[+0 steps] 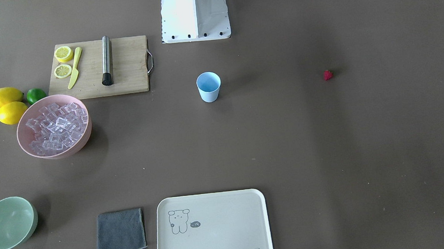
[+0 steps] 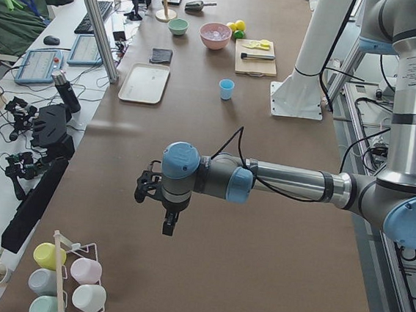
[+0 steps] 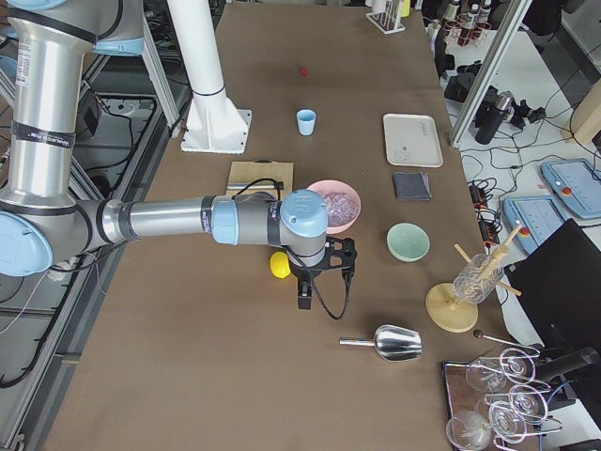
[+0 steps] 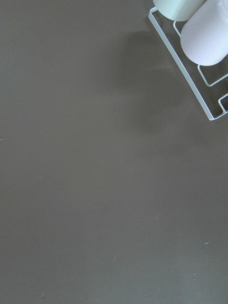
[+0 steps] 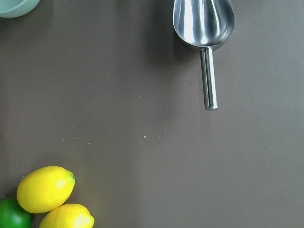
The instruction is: Put ice and strawberries in cup
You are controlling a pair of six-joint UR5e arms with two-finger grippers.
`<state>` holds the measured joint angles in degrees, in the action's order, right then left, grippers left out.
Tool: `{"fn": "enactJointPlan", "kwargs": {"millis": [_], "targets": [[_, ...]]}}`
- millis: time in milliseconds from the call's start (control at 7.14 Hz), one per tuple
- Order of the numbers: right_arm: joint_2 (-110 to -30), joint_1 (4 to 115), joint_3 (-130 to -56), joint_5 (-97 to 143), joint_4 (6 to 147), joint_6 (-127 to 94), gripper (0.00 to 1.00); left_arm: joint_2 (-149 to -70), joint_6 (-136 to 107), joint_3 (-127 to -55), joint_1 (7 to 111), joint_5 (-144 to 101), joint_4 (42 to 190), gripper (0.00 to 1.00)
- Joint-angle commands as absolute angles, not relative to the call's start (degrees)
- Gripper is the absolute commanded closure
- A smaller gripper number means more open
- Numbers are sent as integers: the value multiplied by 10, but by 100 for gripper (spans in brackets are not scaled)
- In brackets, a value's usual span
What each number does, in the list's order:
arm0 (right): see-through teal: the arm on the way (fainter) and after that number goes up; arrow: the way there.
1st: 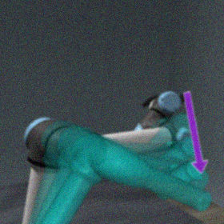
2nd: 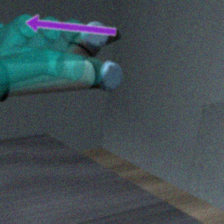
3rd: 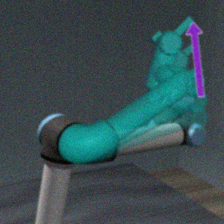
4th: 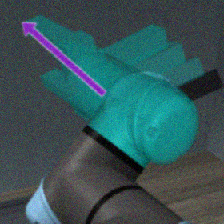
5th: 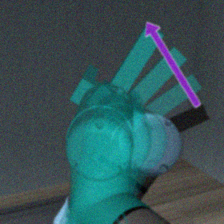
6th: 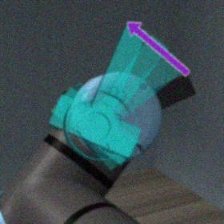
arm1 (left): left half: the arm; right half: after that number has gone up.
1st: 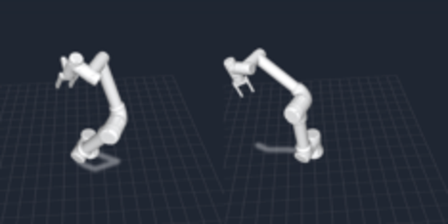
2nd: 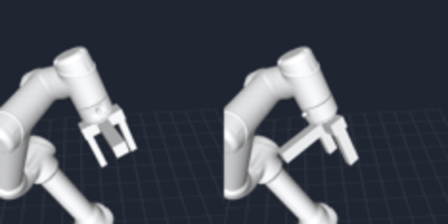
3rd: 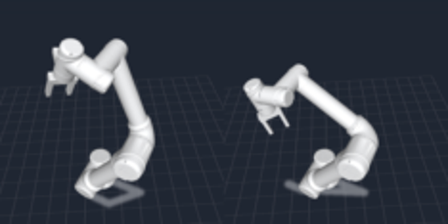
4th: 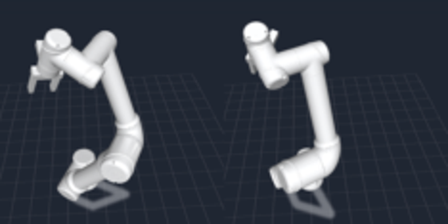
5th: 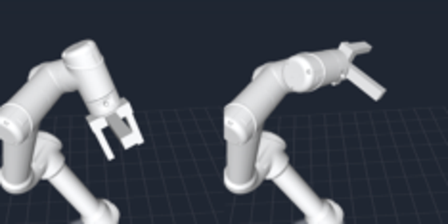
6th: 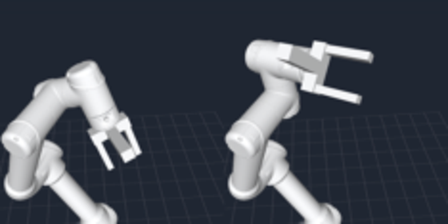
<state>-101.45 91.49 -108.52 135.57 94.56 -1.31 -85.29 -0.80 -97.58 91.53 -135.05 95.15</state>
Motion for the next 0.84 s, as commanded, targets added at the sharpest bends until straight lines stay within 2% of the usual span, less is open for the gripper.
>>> {"fn": "enactJointPlan", "kwargs": {"millis": [0,280,701], "targets": [[-1014,915,-1085,1356,942,-13,0,-856,-2,-961,917,-1352,957,2],[-1014,915,-1085,1357,942,-13,0,-842,2,-951,918,-1353,1019,2],[-1016,915,-1085,1356,928,-14,0,-834,-2,-964,918,-1353,1032,2]]}}
